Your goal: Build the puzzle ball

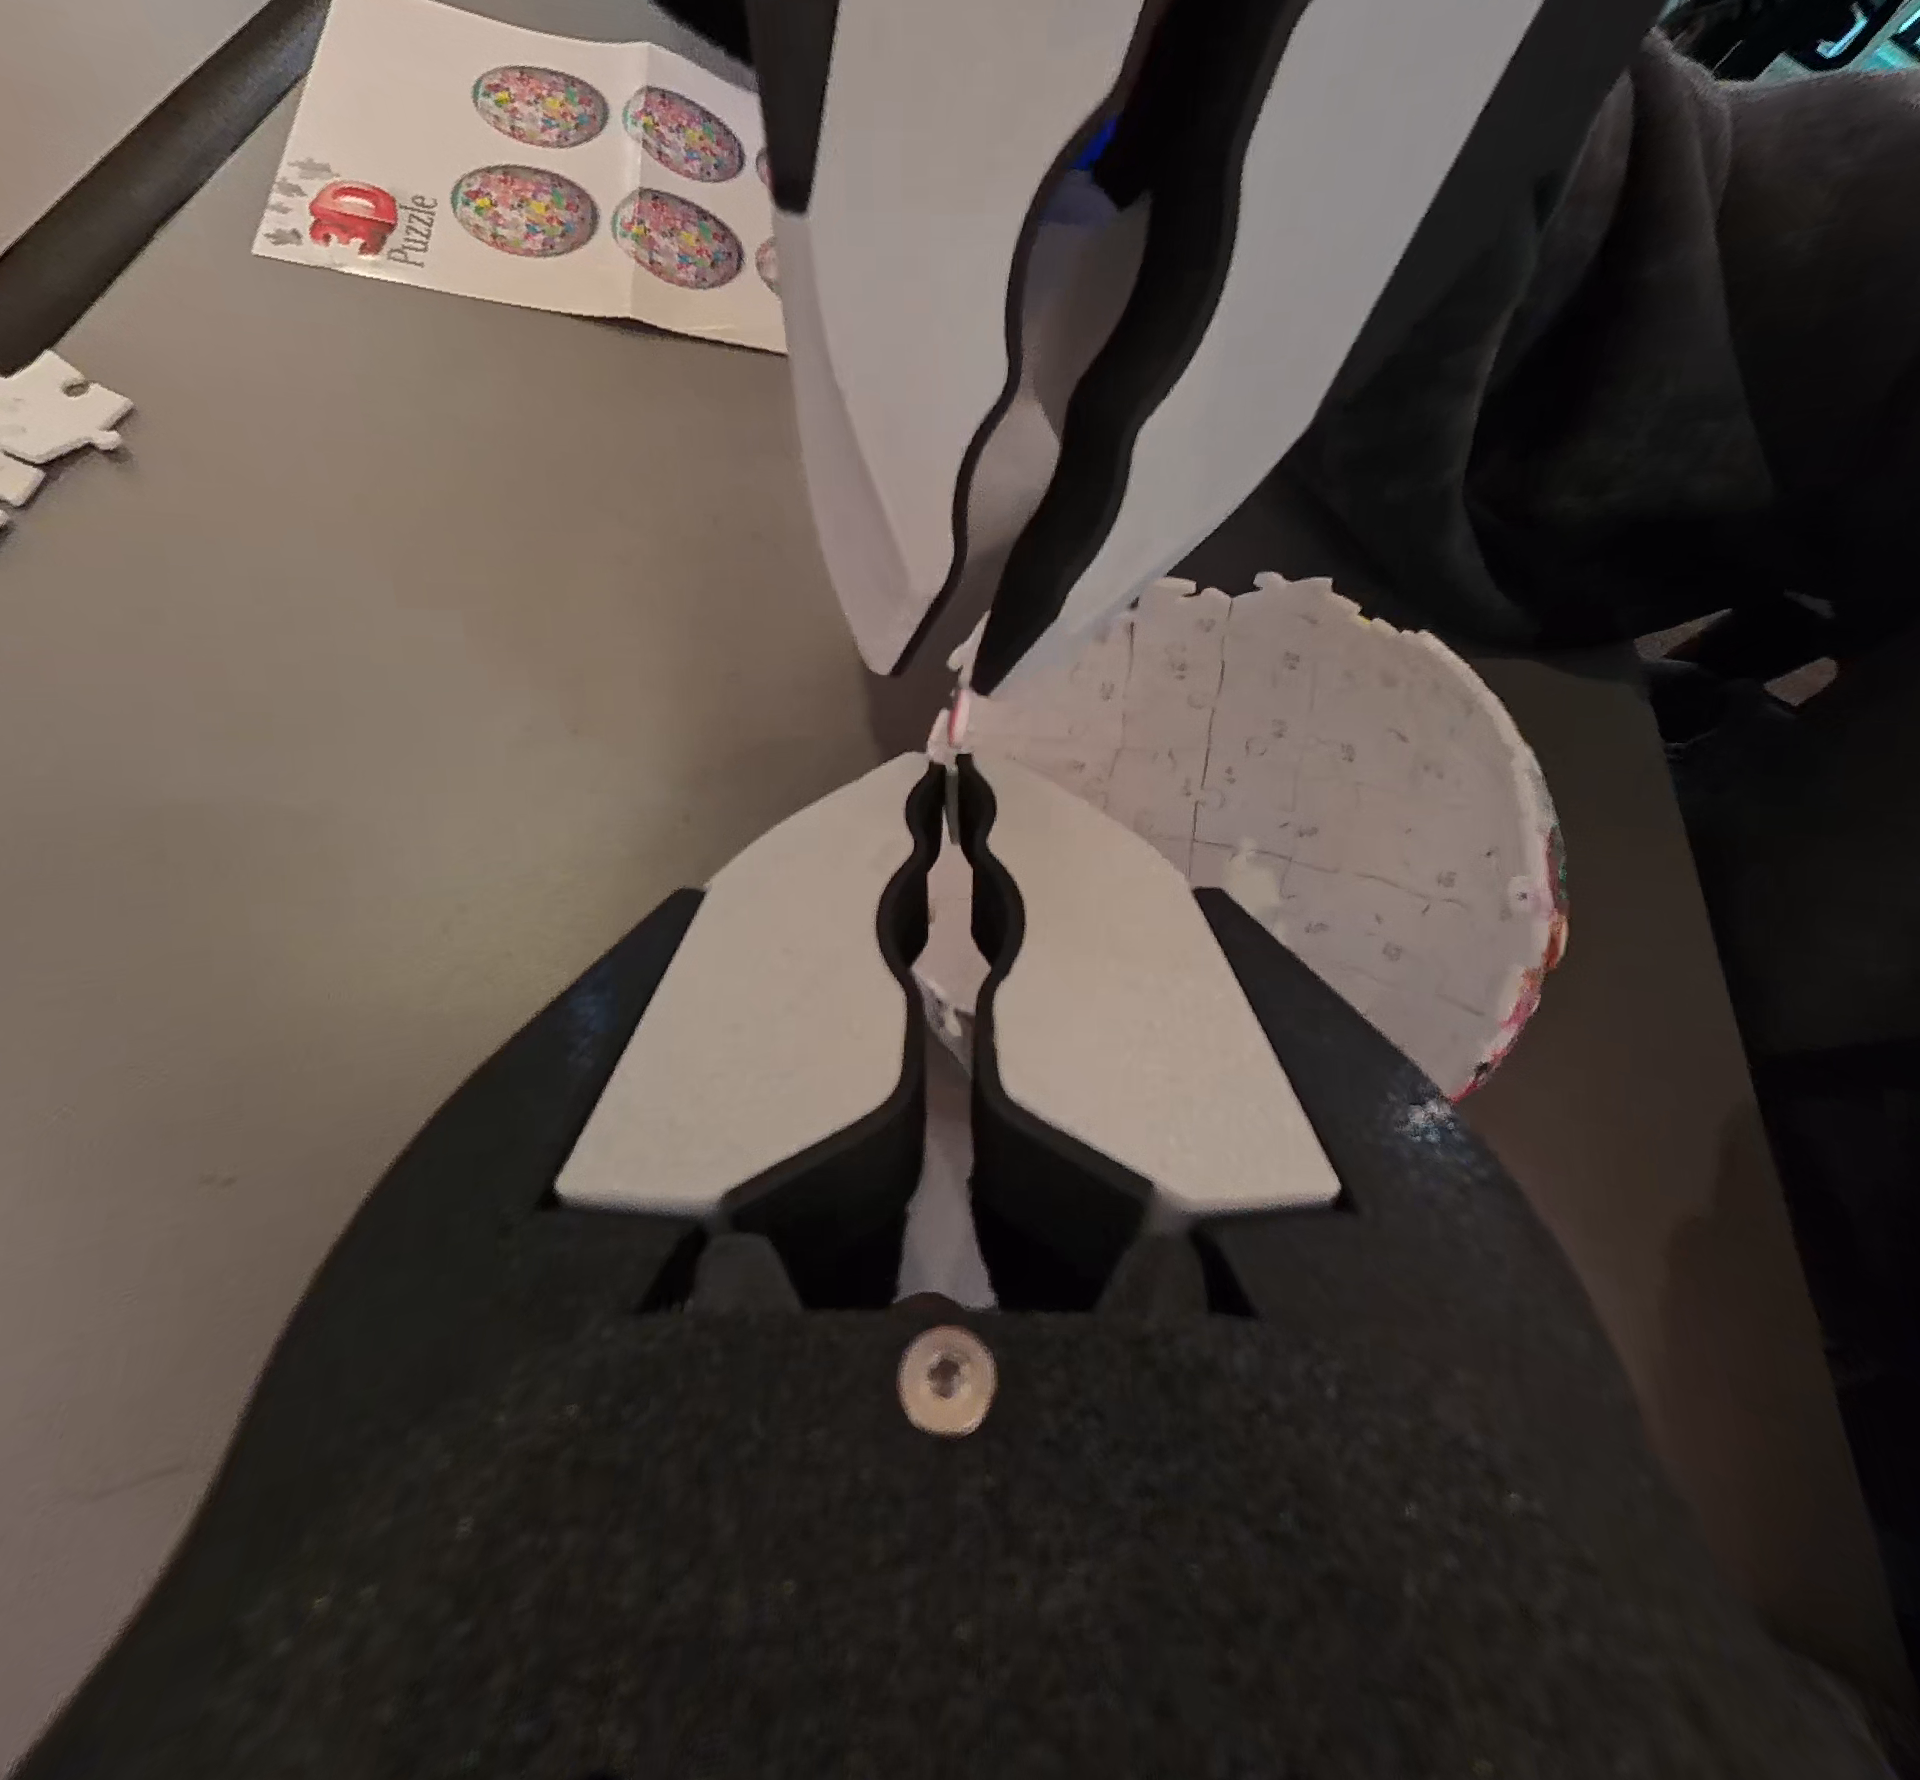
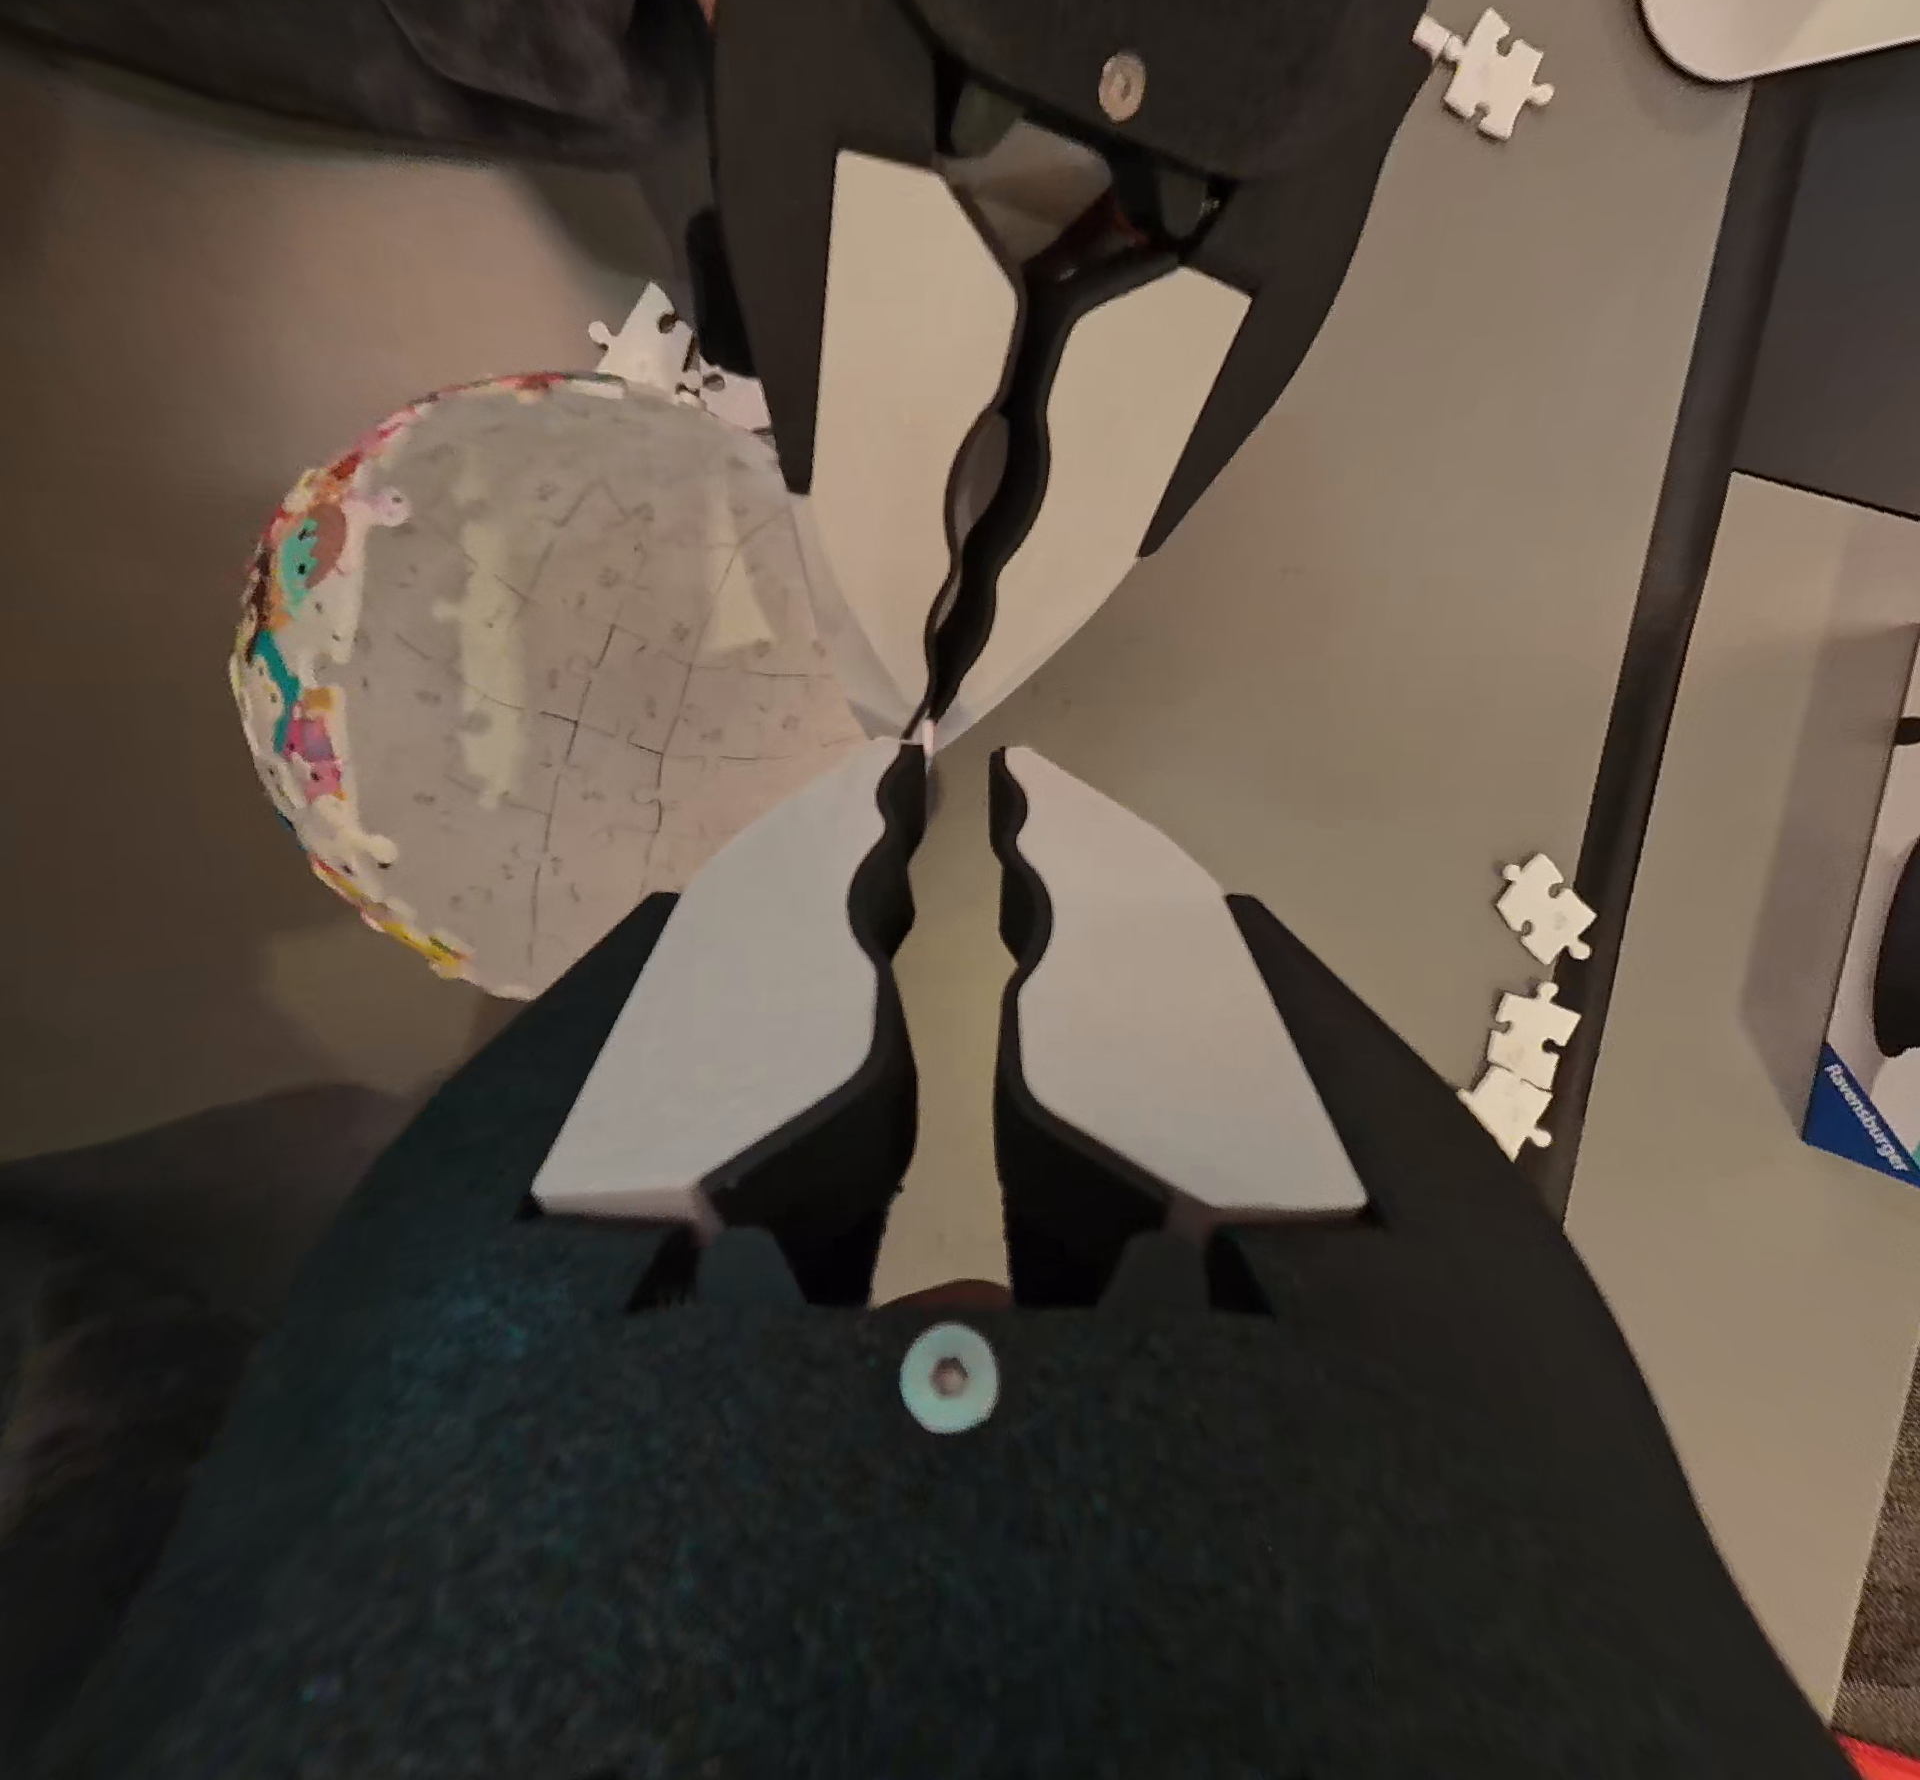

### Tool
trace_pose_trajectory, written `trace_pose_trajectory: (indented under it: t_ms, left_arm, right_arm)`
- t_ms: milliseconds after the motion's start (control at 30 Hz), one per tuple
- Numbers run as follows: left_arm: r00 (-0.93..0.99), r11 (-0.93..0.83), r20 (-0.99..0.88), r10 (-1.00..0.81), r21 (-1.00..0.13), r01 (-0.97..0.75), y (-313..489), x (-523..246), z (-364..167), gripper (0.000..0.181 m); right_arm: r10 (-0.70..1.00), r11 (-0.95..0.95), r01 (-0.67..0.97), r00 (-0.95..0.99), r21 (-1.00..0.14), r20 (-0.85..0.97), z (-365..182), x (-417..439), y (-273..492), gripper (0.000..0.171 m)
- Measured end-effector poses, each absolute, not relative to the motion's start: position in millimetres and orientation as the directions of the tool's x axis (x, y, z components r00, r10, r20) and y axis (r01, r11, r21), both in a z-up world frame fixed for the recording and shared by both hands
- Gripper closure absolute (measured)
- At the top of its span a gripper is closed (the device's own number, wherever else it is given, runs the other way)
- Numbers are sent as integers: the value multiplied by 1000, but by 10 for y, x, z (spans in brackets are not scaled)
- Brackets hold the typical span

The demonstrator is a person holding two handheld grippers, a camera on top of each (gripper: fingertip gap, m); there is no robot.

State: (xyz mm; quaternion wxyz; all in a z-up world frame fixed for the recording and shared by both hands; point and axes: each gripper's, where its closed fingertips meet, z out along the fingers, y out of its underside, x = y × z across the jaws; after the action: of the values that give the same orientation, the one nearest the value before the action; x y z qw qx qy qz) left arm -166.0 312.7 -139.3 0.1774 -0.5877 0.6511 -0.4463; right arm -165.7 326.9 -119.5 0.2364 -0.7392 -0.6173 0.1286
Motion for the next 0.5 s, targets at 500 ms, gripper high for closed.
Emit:
trace_pose_trajectory:
  t_ms: [500]
  left_arm:
    - [-250, -118, 332, -910, -783, -611, 3142, -1698, -1381, 177]
  right_arm:
    - [973, -198, 841, 232, -503, 5, -1266, -1674, 3230, 169]
